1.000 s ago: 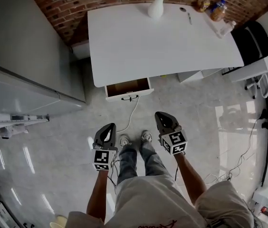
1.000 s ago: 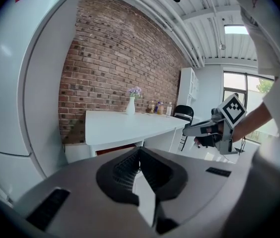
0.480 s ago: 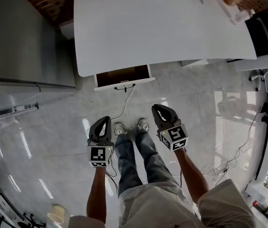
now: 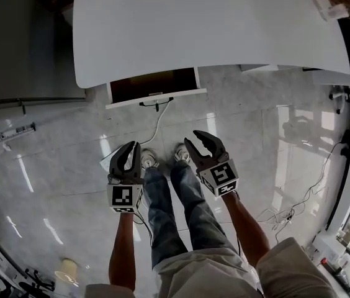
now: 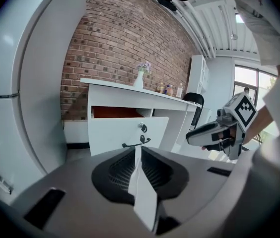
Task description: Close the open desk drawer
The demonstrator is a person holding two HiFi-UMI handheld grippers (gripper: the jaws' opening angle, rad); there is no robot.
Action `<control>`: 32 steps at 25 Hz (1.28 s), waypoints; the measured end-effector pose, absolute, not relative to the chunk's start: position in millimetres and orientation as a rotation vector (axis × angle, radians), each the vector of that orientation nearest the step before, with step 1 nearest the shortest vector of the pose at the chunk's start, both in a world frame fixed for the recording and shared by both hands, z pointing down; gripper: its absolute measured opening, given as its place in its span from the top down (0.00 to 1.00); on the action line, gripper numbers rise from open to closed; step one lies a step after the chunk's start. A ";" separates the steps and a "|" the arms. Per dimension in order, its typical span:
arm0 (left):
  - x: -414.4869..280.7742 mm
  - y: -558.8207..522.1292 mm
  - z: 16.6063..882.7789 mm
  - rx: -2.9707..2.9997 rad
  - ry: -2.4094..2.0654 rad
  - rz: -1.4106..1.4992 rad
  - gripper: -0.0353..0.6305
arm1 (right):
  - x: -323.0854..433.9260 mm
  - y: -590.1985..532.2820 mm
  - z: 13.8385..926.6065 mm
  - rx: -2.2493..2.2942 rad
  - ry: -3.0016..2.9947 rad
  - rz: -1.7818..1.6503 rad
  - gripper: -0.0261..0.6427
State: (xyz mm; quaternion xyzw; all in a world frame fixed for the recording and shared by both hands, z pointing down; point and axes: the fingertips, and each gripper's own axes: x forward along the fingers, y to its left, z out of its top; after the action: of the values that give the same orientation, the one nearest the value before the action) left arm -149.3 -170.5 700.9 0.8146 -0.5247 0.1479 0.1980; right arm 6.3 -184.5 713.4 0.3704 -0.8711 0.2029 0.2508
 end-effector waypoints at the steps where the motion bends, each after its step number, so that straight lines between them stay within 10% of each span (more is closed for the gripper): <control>1: -148.1 -171.6 708.0 2.280 -1.461 0.417 0.89 | 5.4 -183.8 718.3 0.992 -2.367 0.549 0.75; 32: -128.5 -268.1 788.7 2.392 -1.353 0.698 0.80 | -46.1 -280.8 787.3 0.933 -2.319 0.323 0.75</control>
State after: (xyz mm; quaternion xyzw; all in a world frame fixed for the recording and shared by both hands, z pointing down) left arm -128.5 -268.1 788.7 0.8338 -0.4716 0.2433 0.1526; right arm -46.1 -280.8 787.3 0.3526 -0.8760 0.1221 0.3057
